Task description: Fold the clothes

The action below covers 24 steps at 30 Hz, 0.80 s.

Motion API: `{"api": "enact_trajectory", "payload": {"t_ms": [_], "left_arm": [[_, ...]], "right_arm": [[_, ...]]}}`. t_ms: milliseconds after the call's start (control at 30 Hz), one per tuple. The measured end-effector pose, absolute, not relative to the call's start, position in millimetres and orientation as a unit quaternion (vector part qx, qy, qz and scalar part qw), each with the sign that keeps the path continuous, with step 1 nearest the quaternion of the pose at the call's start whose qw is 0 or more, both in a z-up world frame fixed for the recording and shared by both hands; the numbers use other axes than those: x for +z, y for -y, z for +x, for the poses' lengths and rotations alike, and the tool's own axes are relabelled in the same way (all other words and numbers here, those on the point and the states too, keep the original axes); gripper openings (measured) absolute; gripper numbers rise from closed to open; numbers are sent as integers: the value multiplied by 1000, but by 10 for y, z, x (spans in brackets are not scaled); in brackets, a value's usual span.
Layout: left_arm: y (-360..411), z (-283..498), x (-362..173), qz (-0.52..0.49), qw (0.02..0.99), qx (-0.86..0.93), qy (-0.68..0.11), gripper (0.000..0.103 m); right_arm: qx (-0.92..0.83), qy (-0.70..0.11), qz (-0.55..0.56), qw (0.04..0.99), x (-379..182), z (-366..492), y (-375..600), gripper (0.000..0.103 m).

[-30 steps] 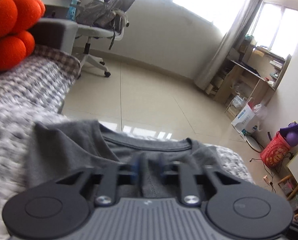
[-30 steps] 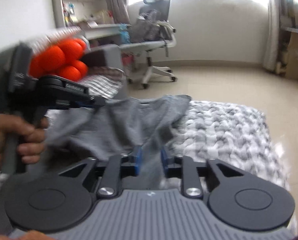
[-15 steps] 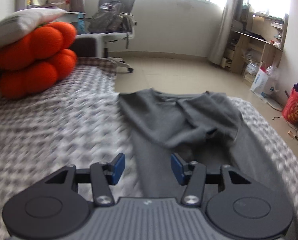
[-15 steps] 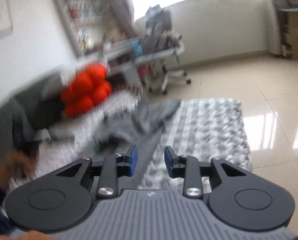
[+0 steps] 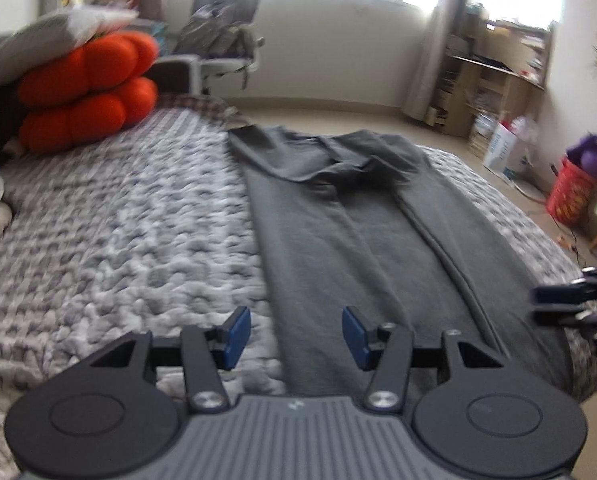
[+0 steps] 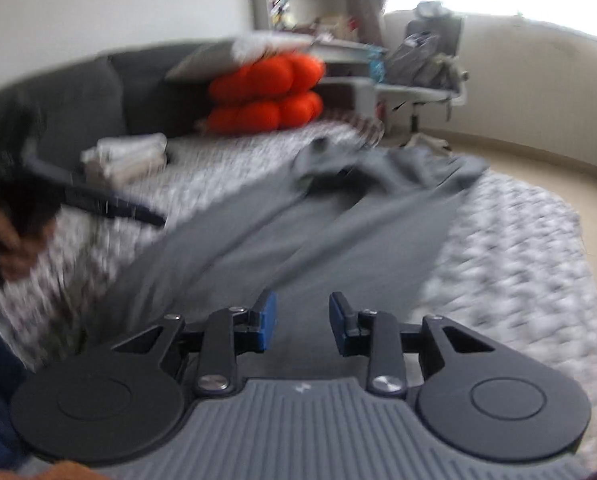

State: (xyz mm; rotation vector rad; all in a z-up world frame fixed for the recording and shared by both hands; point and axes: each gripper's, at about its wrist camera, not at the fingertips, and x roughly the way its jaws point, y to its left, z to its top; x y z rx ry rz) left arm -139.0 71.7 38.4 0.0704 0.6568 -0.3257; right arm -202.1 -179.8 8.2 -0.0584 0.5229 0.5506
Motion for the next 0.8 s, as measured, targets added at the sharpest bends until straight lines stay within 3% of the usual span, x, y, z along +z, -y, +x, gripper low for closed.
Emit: {"api": "enact_trajectory", "payload": {"t_ms": [200,267,367,433,500,600,800], "left_arm": [[-530,-1456,208,61,927,-183,-321,54],[-498,-1433,155,59,924,-190,-325,54],[-440,-1449,134,61,925,-197,-319,54],[-400,-1474,140,57,924,-207,-316,54],[-364,-1504,156,54,922,-221,-313,54],[-291,-1550,184,59,919,-242,-306,54],[-167,-1608,117,56,911,-262,-313,54]], "right_arm": [[326,-261,-84,905,-115,-2165,1460,36],[349,-262,-101,894,-123,-2195,1415,43],[368,-262,-117,884,-126,-2245,1354,43],[388,-265,-71,880,-75,-2248,1425,43],[370,-249,-60,893,-25,-2322,1522,33],[325,-231,-47,916,9,-2411,1696,33],[316,-270,-5,909,-198,-2542,1996,35]]}}
